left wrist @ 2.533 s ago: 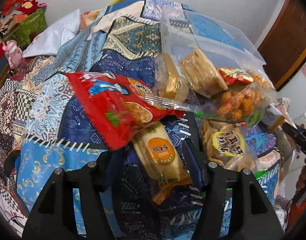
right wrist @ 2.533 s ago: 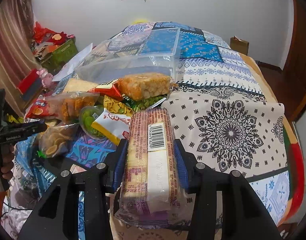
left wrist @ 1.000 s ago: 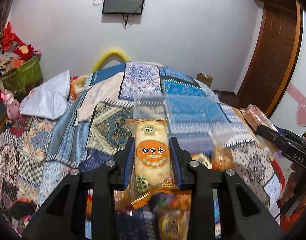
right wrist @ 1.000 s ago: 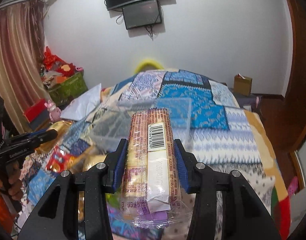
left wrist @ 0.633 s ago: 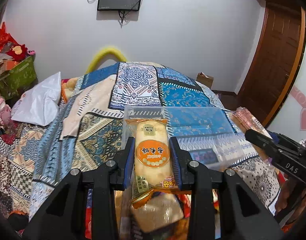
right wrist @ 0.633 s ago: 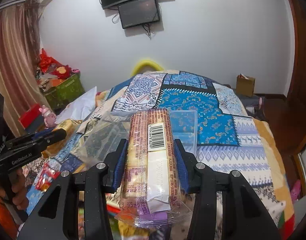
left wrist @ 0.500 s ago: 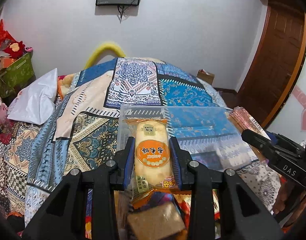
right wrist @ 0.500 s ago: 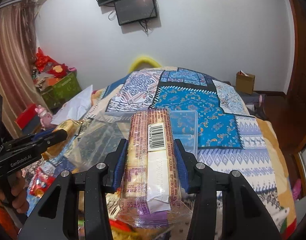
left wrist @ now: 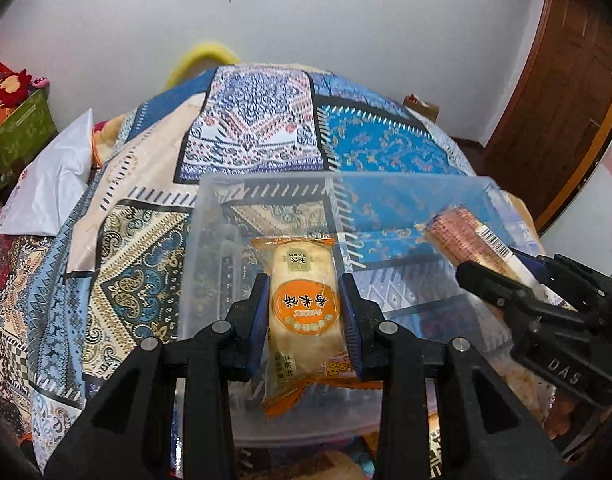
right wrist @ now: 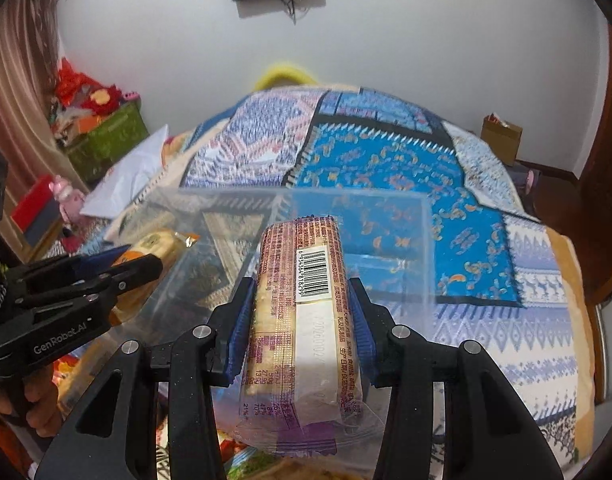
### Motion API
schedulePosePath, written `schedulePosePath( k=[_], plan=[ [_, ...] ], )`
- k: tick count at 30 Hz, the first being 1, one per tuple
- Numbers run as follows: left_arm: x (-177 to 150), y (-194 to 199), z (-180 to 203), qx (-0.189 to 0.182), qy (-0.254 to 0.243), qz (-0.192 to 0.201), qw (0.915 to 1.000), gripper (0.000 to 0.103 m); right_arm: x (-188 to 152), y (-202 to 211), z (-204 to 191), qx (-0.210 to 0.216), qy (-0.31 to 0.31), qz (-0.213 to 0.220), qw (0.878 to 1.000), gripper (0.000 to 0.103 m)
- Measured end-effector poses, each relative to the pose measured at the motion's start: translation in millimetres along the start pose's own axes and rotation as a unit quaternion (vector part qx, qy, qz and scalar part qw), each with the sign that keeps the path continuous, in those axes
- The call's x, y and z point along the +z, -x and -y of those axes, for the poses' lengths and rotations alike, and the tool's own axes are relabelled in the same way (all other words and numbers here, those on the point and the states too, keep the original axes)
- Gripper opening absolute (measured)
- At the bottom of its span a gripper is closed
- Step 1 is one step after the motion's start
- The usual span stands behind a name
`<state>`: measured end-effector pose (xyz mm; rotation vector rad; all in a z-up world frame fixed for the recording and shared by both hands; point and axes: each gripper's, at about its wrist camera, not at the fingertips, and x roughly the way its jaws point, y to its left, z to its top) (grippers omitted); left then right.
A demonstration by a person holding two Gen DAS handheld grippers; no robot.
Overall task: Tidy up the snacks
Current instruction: 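Carry both snacks into the clear box and open both tools, then grasp the red cartoon snack bag with the left tool while the right tool grasps the cracker bag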
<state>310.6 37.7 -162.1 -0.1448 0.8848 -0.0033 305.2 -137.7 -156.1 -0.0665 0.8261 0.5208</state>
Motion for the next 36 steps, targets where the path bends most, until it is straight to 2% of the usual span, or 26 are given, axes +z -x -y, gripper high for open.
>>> schedulePosePath(
  k=[5,10,16,27,31,33,36],
  plan=[
    [-3,-13,0,0.008,-0.004,-0.016,0.9998,0.034,-3,-8,-2,-0.014,0.014,-0.014,1.0,0.042],
    [-6,-17,1,0.027,-0.007,-0.013,0.9995,0.034,-3,-8,-2,-0.015,0.023,-0.023,0.999,0.042],
    [-7,-6,3,0.033,-0.012,-0.005,0.9994,0.054,-2,-8,-3,-0.006,0.021,-0.033,0.999,0.042],
    [-8,71,8,0.032,-0.028,0.057,0.9975,0.068,0,48,-12,-0.001,0.019,0.02,1.0,0.049],
    [-16,108,4,0.034,-0.031,0.083,0.9955,0.074,-6,77,-15,-0.003,0.018,0.045,0.999,0.059],
    [-22,126,-1,0.035,-0.031,0.092,0.9947,0.079,-11,88,-17,-0.01,0.022,0.053,0.998,0.06],
    [-33,146,-9,0.038,-0.031,0.102,0.9936,0.083,-19,102,-18,-0.016,0.022,0.062,0.998,0.063]
  ],
)
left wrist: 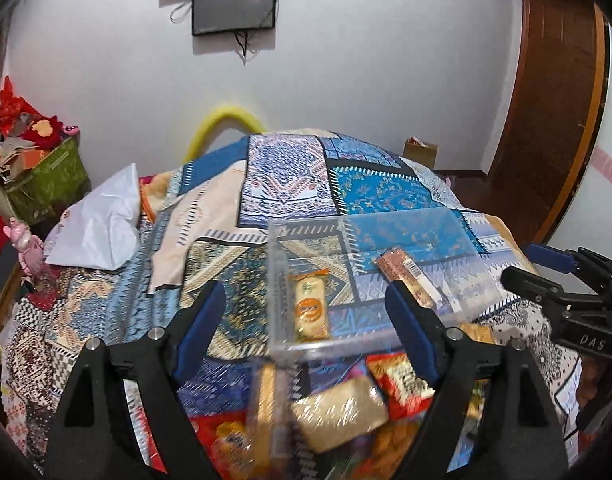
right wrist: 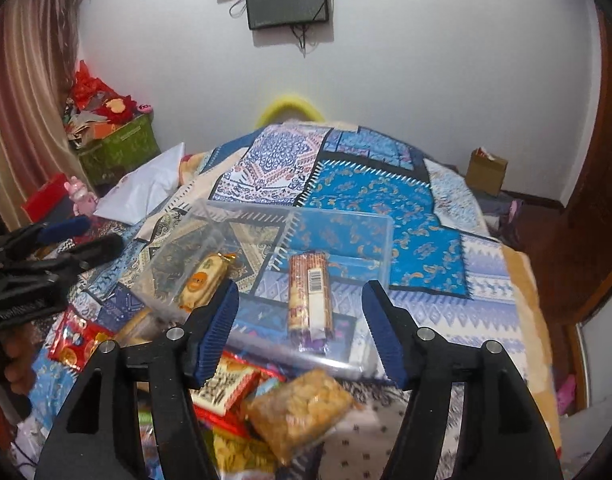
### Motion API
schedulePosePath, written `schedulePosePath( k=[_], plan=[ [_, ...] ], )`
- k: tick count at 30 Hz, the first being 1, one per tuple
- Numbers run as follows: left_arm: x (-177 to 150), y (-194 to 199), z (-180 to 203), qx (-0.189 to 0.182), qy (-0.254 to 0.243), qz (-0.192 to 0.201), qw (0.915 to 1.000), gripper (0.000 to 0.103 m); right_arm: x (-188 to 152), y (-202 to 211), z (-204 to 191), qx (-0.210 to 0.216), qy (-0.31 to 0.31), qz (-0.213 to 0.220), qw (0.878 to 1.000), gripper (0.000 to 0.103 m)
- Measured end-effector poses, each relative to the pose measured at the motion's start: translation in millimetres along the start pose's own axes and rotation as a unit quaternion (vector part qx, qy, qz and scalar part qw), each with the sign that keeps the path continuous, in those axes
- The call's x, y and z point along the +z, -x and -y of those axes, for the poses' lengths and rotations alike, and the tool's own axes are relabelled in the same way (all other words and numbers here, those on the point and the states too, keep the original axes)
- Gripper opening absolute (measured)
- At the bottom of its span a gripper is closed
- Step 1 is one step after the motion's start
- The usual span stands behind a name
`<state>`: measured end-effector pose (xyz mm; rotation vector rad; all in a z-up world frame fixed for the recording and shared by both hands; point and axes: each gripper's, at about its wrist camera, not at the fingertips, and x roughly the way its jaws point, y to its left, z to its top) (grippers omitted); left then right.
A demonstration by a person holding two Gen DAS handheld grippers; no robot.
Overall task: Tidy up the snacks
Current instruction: 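Grasp the red cartoon snack bag with the left tool while the right tool grasps the cracker bag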
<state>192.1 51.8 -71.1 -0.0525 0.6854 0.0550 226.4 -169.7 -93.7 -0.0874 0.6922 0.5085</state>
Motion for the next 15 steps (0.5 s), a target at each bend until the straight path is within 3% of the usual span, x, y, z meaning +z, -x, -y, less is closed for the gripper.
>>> schedulePosePath(
  k=[6,15],
  plan=[
    [-28,26,-23,0.022,0.004,-0.007,0.9997,0.084,-18,18,-2,-0.001,-0.006,0.001,1.0,0.066],
    [-78,18,-60,0.047,0.037,-0.06,0.9964,0.084,-47,19,-4,-0.002,-0.019,-0.023,1.0,0.066]
  ],
)
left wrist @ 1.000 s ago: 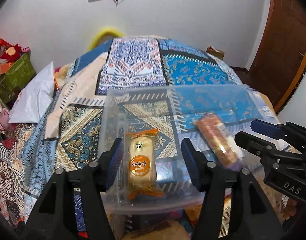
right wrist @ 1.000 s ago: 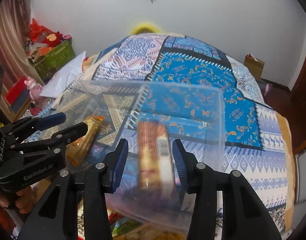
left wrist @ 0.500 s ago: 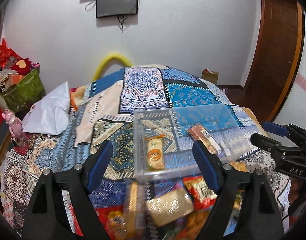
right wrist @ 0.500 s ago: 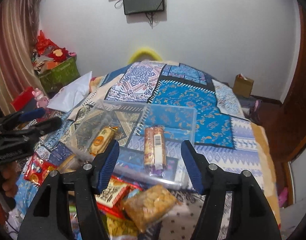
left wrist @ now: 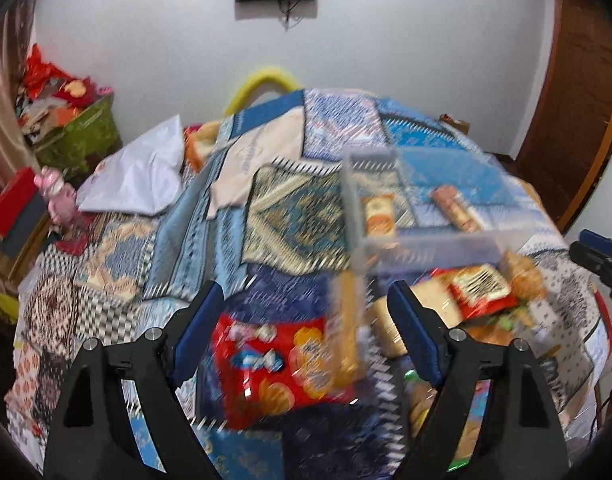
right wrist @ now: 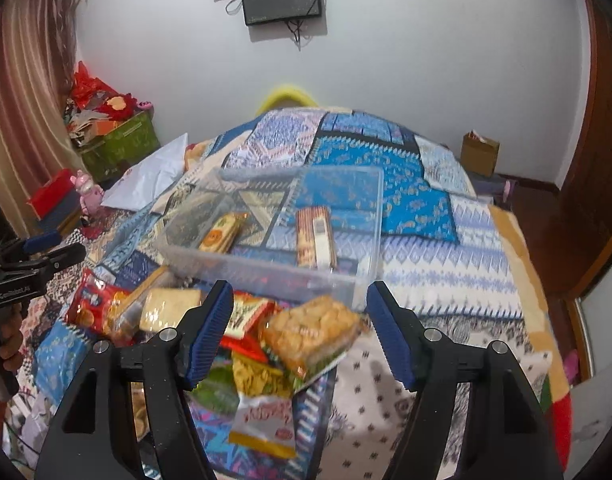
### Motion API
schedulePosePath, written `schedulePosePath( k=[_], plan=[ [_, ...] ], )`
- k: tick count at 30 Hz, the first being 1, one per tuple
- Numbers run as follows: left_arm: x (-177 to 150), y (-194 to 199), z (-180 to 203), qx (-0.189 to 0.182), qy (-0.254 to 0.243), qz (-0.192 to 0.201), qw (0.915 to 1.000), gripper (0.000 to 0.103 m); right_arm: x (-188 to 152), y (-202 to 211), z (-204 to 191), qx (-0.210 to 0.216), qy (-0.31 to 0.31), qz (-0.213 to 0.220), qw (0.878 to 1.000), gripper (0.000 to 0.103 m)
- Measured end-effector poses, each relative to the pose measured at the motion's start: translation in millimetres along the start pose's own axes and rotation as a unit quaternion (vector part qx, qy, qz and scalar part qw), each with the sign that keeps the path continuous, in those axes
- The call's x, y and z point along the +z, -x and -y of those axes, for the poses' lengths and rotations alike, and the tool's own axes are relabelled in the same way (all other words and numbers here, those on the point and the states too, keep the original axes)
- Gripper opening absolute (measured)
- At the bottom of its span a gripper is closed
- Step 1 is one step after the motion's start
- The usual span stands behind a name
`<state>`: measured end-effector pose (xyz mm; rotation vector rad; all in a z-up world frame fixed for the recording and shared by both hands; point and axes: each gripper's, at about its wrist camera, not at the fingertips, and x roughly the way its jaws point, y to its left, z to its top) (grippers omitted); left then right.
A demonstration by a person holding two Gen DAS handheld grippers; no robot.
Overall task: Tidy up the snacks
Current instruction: 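Grasp the red cartoon snack bag with the left tool while the right tool grasps the cracker bag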
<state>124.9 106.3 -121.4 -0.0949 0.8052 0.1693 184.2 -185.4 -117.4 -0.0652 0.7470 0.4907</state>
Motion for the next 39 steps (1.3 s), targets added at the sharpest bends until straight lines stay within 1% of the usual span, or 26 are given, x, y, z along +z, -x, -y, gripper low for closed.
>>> schedulePosePath(
  k=[4,6,11,13,14,15,16,18,19,22,23,27,29,31,32,34,36,39],
  plan=[
    [-19,-16,-17,0.021,0.013,-0.023,0.9994,0.084,-12,-10,3,-0.004,-0.004,-0.02,1.0,0.066],
    [-28,-26,-25,0.026,0.021,-0.036,0.9988,0.084,-17,-14,5,-0.007,-0.007,-0.028,1.0,0.066],
    [-46,-53,-45,0.015,0.058,-0.074,0.9955,0.084,-26,-28,9,-0.006,-0.02,-0.05,0.999,0.066],
    [-49,-58,-46,0.01,0.063,-0.078,0.9949,0.084,-29,-35,10,-0.007,-0.021,-0.059,0.998,0.066],
    [-50,-60,-45,0.005,0.064,-0.08,0.9948,0.08,-31,-37,10,-0.007,-0.022,-0.062,0.998,0.066],
    [-51,-61,-44,0.003,0.063,-0.08,0.9948,0.073,-31,-39,10,-0.007,-0.022,-0.065,0.998,0.066],
    [-52,-62,-42,0.001,0.061,-0.082,0.9948,0.068,-32,-41,10,-0.007,-0.022,-0.067,0.997,0.066],
    [-52,-64,-39,-0.011,0.059,-0.084,0.9947,0.056,-34,-46,9,-0.006,-0.022,-0.073,0.997,0.066],
    [-51,-63,-37,-0.013,0.059,-0.083,0.9947,0.056,-34,-48,8,-0.007,-0.022,-0.075,0.997,0.066],
    [-47,-55,-30,-0.003,0.05,-0.068,0.9964,0.051,-34,-56,7,-0.007,-0.023,-0.082,0.996,0.066],
    [-45,-51,-28,-0.006,0.05,-0.064,0.9967,0.05,-34,-58,7,-0.007,-0.023,-0.083,0.996,0.066],
    [-37,-39,-20,-0.027,0.042,-0.047,0.9976,0.049,-32,-62,8,-0.005,-0.025,-0.084,0.996,0.068],
    [-35,-40,-16,-0.028,0.037,-0.045,0.9979,0.049,-30,-65,8,-0.01,-0.024,-0.082,0.996,0.076],
    [-33,-45,-14,-0.028,0.036,-0.05,0.9977,0.049,-30,-68,9,-0.013,-0.024,-0.08,0.996,0.079],
    [-34,-49,-14,-0.034,0.04,-0.057,0.997,0.049,-29,-70,10,-0.011,-0.025,-0.081,0.996,0.08],
    [-37,-58,-15,-0.039,0.047,-0.071,0.9956,0.046,-28,-74,11,-0.007,-0.028,-0.082,0.996,0.081],
    [-43,-68,-13,-0.034,0.047,-0.086,0.9945,0.037,-27,-75,11,-0.01,-0.025,-0.078,0.997,0.081],
    [-47,-70,-16,-0.04,0.058,-0.085,0.994,0.036,-28,-75,11,-0.006,-0.022,-0.074,0.997,0.081]
  ],
)
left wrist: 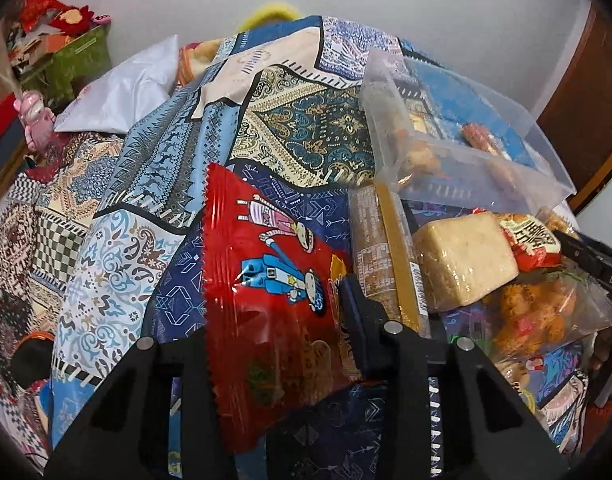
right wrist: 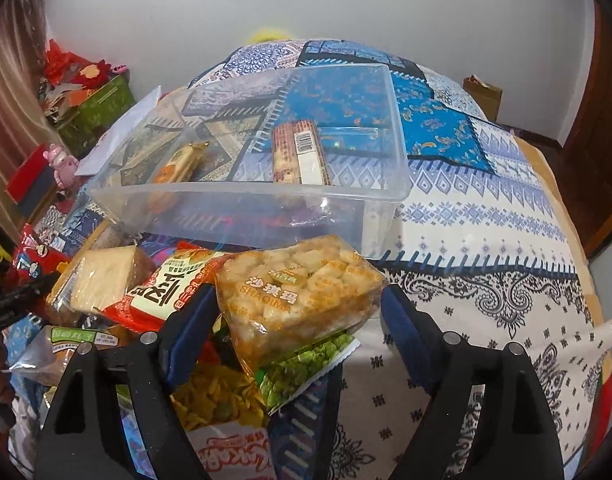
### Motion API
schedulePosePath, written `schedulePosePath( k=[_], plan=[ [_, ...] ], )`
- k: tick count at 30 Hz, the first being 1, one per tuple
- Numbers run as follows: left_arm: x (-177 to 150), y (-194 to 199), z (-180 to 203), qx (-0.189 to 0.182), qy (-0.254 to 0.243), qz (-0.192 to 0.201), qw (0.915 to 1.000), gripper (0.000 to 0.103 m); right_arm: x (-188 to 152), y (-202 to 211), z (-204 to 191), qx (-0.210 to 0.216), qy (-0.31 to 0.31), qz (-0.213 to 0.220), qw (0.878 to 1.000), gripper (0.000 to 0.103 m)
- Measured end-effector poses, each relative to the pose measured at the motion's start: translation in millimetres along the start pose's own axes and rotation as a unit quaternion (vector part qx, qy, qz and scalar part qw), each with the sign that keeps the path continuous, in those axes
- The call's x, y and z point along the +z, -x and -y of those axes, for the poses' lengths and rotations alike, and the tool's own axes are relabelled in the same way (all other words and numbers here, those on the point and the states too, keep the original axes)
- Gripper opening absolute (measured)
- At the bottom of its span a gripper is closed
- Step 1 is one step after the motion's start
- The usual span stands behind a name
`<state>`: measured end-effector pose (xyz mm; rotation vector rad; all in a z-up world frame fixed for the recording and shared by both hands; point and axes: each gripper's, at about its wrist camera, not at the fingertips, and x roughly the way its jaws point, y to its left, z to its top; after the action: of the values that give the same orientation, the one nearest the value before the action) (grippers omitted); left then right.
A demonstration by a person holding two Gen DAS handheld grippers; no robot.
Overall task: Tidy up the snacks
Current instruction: 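Grasp the red cartoon snack bag with the left tool while the right tool grasps the cracker bag, then lower the red bag into the box with the left tool while the right tool carries crackers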
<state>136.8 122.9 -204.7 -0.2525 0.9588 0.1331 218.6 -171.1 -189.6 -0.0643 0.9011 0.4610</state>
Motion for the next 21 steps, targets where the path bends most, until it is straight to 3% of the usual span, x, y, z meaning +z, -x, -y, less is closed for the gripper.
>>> schedulePosePath(
  k=[8,21],
  plan=[
    [5,24,4,-0.001,0.0,0.026,0.9996,0.024,-5,7,-1,0.011,0.005,0.01,1.0,0.064],
    [30,79,21,-0.007,-0.013,0.098,0.9951,0.023,-9,42,4,0.027,-0.011,0.04,0.999,0.059]
  ],
)
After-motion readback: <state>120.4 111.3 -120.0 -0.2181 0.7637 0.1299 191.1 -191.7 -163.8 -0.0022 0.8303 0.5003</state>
